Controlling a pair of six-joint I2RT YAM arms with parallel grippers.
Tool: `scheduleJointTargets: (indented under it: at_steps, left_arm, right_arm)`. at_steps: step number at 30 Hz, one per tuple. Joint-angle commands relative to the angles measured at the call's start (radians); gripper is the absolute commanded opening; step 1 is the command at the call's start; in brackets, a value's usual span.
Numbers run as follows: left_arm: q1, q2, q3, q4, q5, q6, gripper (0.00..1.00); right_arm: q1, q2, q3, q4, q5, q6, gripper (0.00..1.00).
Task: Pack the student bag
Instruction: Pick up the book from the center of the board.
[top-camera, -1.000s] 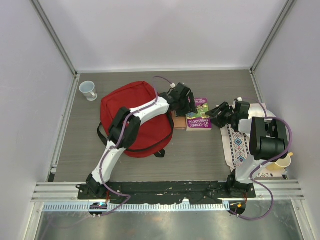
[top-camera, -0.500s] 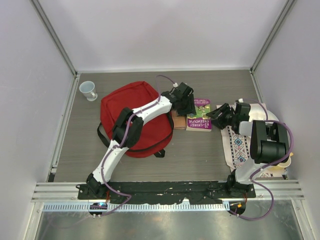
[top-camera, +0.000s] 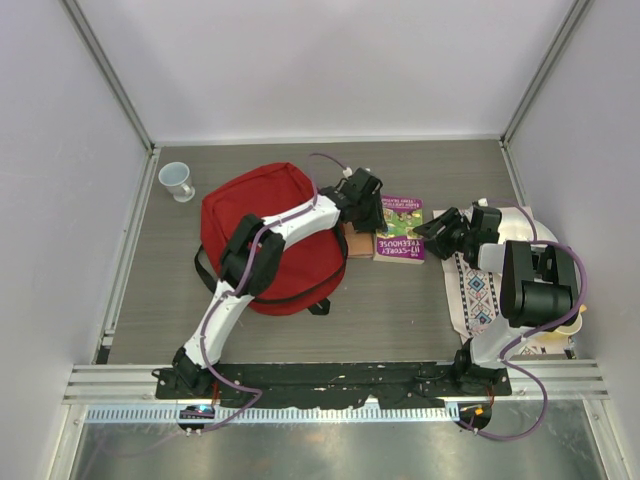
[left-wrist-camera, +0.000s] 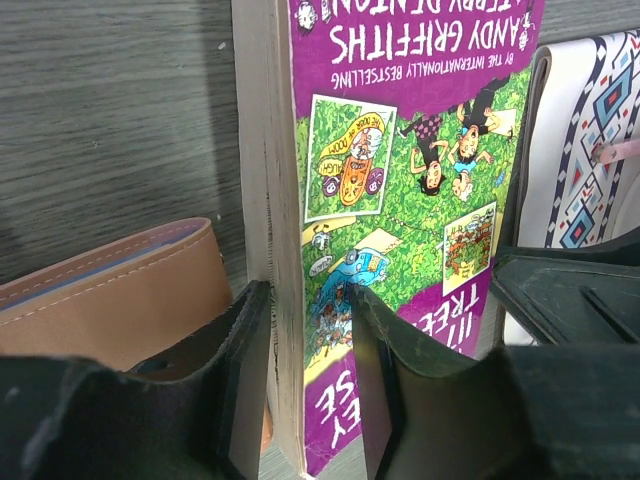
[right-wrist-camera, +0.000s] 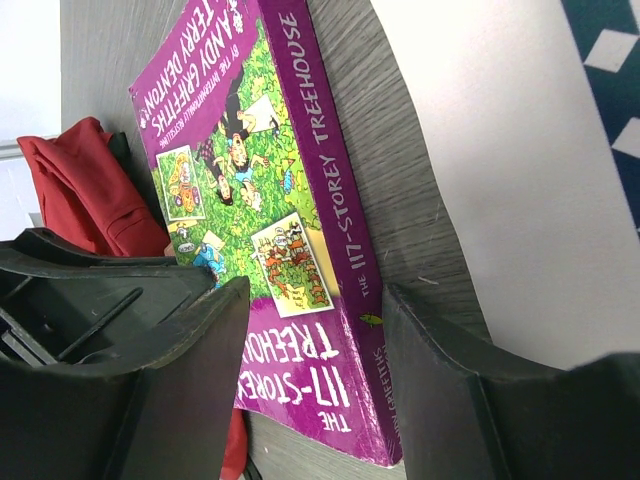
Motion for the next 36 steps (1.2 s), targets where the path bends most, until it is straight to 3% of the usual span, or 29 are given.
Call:
scheduleJointTargets:
  at_steps: [1, 6, 12, 19, 29, 31, 36]
  left_arm:
    - [-0.046, -0.067, -0.005, 0.159, 0.145, -0.045, 0.37]
    - [-0.046, -0.081, -0.023, 0.200, 0.159, -0.057, 0.33]
    - [-0.046, -0.107, -0.058, 0.259, 0.180, -0.072, 0.46]
    - [-0.046, -0.125, -0.075, 0.289, 0.184, -0.078, 0.46]
    - [-0.043, -0.095, -0.037, 0.190, 0.138, -0.083, 0.40]
    - [-0.042, -0.084, -0.025, 0.150, 0.125, -0.074, 0.49]
    - [-0.039, -0.085, -0.038, 0.156, 0.124, -0.072, 0.51]
  right_arm:
    - [0.024, -0.014, -0.006, 0.036, -0.086, 0.019, 0.60]
    - [0.025, -0.019, -0.008, 0.036, -0.086, 0.019, 0.61]
    - [0.024, -0.018, -0.008, 0.035, -0.086, 0.016, 0.61]
    - [0.024, -0.010, -0.011, 0.038, -0.087, 0.019, 0.61]
    - [0.025, -0.014, -0.012, 0.036, -0.087, 0.017, 0.61]
    - [0.024, -0.014, -0.012, 0.036, -0.086, 0.016, 0.61]
    - [0.024, -0.013, -0.011, 0.035, -0.090, 0.017, 0.61]
